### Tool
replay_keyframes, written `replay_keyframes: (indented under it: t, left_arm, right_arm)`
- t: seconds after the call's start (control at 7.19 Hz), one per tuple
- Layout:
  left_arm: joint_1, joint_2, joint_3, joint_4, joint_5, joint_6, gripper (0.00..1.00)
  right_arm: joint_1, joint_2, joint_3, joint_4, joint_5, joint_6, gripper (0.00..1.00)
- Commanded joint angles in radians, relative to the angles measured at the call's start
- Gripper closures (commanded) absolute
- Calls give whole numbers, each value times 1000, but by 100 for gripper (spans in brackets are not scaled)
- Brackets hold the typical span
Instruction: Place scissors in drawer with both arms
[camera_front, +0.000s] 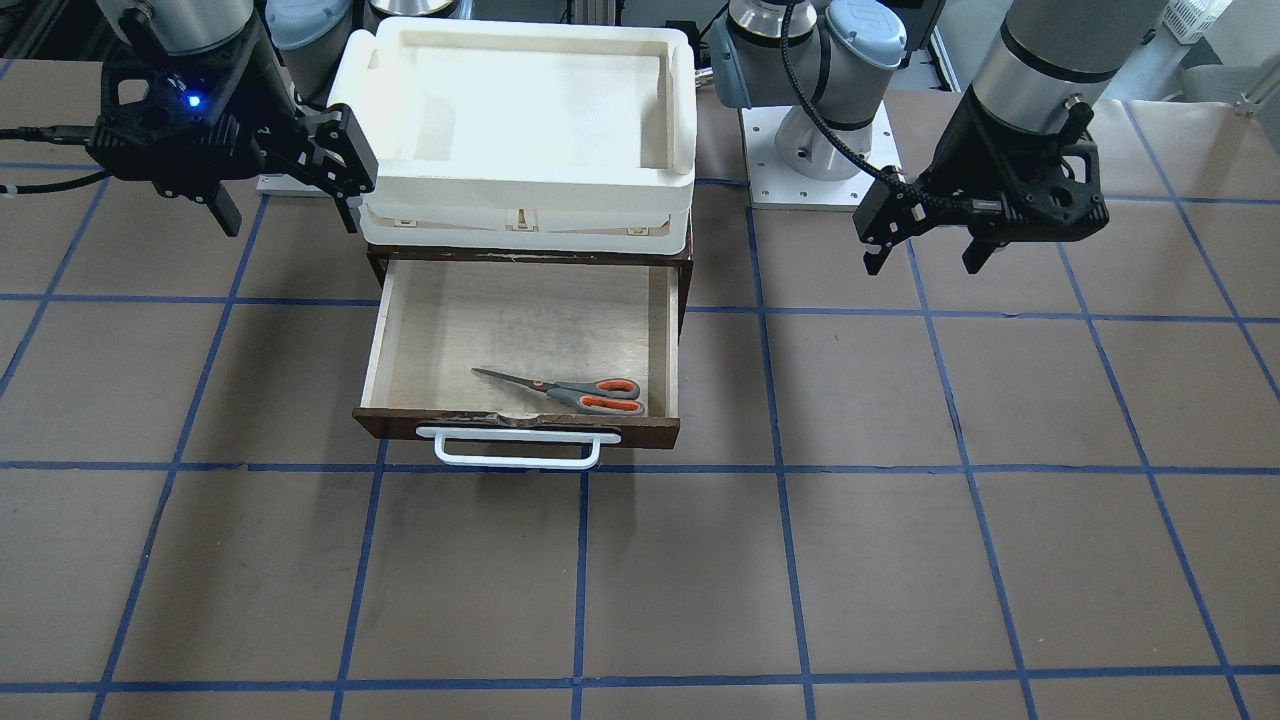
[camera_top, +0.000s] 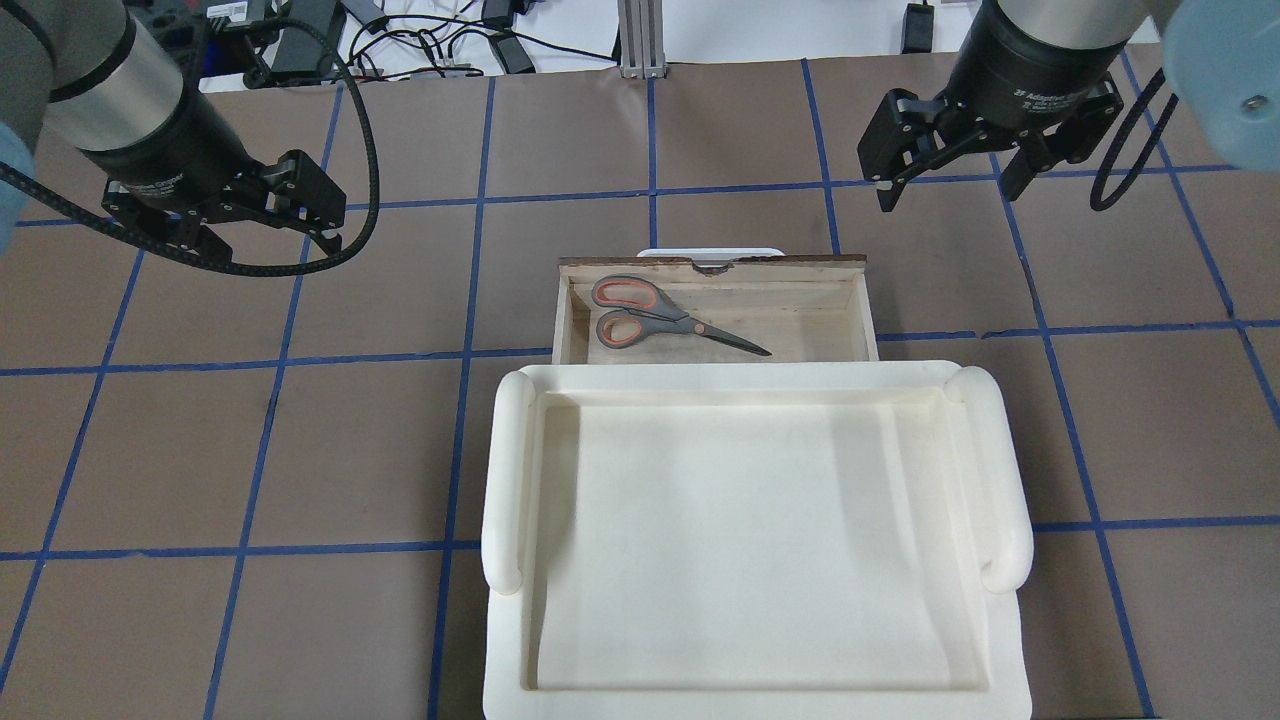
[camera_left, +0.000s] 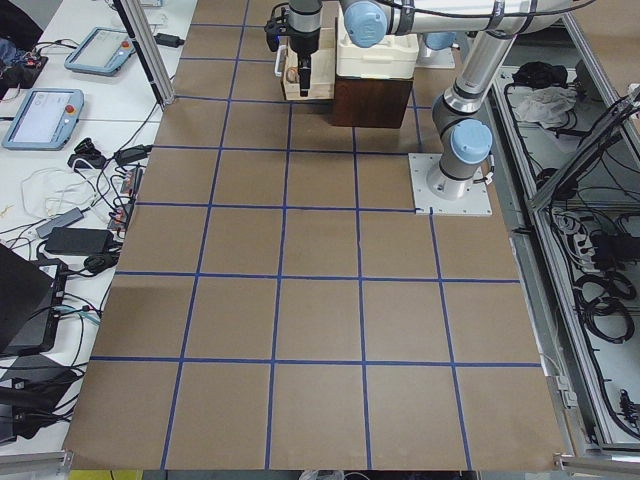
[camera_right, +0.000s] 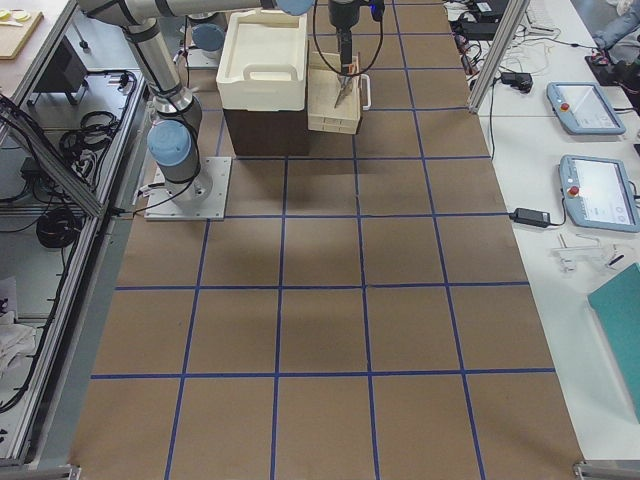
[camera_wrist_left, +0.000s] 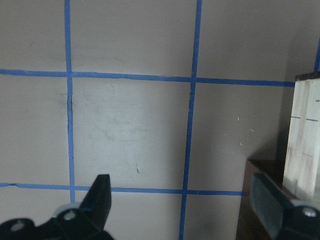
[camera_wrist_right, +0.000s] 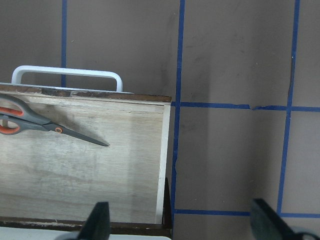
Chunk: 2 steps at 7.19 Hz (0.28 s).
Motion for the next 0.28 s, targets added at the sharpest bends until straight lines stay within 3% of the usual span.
replay_keyframes:
  t: [0.0, 0.14]
  left_arm:
    - [0, -3, -2, 14, 1, -2, 0]
    - [0, -3, -2, 14, 1, -2, 0]
  right_arm:
    - [1, 1, 0, -4, -2, 0, 0]
    - [1, 1, 0, -6, -2, 1, 0]
